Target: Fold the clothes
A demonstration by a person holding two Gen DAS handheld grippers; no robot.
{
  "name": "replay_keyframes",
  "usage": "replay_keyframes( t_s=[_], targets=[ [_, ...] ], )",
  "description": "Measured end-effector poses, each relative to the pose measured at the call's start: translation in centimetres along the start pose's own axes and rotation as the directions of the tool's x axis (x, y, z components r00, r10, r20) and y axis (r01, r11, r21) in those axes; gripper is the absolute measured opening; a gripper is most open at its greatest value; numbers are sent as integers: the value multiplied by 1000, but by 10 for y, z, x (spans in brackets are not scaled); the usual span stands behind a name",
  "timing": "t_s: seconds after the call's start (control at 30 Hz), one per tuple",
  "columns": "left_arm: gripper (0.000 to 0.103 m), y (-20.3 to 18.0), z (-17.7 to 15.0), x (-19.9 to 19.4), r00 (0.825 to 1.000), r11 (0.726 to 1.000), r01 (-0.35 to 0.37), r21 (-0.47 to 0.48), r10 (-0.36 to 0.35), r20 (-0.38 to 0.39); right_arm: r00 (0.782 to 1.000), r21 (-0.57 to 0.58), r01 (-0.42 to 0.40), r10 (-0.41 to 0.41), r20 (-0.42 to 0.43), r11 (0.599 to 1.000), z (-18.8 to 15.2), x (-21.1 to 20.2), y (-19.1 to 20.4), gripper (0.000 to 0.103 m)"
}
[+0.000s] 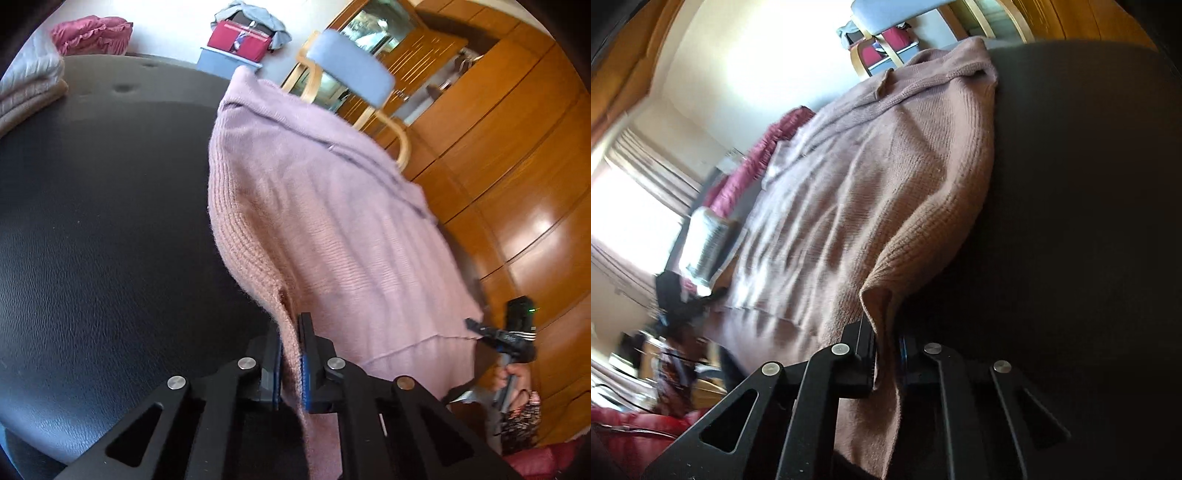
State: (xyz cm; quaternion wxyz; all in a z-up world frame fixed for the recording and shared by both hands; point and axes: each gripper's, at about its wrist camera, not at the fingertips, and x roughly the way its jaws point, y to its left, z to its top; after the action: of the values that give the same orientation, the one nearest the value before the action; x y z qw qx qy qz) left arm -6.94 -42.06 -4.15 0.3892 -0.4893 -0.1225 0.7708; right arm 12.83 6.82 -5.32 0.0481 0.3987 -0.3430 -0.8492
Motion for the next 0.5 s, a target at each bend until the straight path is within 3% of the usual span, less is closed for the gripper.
replay_keyframes(
  t_s=[0.23,0.33,0.43,0.5],
  targets=[
    [6,-6,-11,-36,981,983,181,-14,-179,72,982,33,-185,184,44,982,-4,-21,5,9],
    [6,-7,-11,-52,961,966,258,-20,-255,110,960,48,-275,272,69,960,-7,-35,10,9],
    [6,-8,-1,-71,930,941,338,-34,-328,168,934,36,-346,340,110,938,-2,-50,17,10],
    [6,-7,17,-71,915,927,372,-55,-356,191,915,34,-384,376,145,923,10,-58,17,10]
  ],
)
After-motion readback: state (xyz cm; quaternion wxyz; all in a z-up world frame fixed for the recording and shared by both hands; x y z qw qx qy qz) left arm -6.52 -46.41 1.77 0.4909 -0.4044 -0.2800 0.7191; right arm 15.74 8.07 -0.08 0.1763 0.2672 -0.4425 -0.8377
